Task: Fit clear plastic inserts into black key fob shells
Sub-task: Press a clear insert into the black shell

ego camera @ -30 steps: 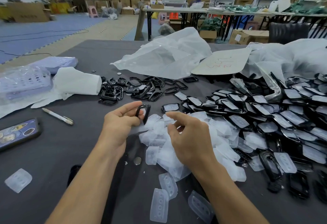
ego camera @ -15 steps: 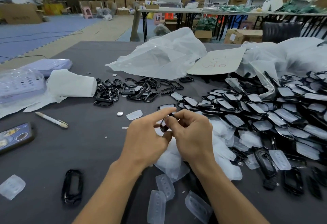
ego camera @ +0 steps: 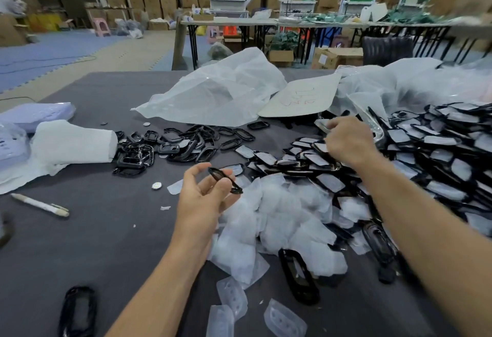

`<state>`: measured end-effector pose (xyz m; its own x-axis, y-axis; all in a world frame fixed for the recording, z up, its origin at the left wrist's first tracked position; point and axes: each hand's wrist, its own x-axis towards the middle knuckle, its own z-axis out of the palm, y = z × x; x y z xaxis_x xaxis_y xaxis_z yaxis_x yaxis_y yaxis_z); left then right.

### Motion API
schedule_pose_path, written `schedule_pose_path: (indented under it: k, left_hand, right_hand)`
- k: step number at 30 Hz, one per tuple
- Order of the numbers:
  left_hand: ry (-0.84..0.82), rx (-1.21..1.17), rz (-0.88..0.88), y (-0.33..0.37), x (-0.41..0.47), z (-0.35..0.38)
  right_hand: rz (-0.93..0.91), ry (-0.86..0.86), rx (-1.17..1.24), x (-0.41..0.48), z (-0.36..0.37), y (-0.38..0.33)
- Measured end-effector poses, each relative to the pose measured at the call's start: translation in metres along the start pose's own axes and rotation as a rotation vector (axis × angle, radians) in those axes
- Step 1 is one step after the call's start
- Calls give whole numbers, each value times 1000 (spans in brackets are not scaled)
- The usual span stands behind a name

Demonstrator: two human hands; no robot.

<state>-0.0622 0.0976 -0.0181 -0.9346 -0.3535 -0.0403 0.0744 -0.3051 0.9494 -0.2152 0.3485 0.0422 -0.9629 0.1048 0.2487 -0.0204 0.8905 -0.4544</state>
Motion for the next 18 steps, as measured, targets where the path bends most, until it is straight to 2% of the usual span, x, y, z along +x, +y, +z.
schedule_pose_path:
  k: [4, 6, 9, 12, 16, 18]
  left_hand:
    - [-32, -11, -26, -1, 2, -1]
    - [-38, -23, -6, -2, 3, -3]
    - [-27, -39, 22, -3, 5, -5]
    - [-35, -35, 29, -4, 6, -6]
    - [-43, -26, 21, -4, 3, -5]
    - [-30, -37, 3, -5, 2, -5]
  right_hand:
    - [-44, -231, -440, 56, -3, 29]
    - [-57, -317, -561, 67, 0, 42]
    - [-95, -370, -609, 79, 6, 51]
    - [-119, -300, -589, 77, 7, 51]
    - [-144, -3, -556, 68, 6, 54]
    - [-148, 75, -550, 60, 4, 51]
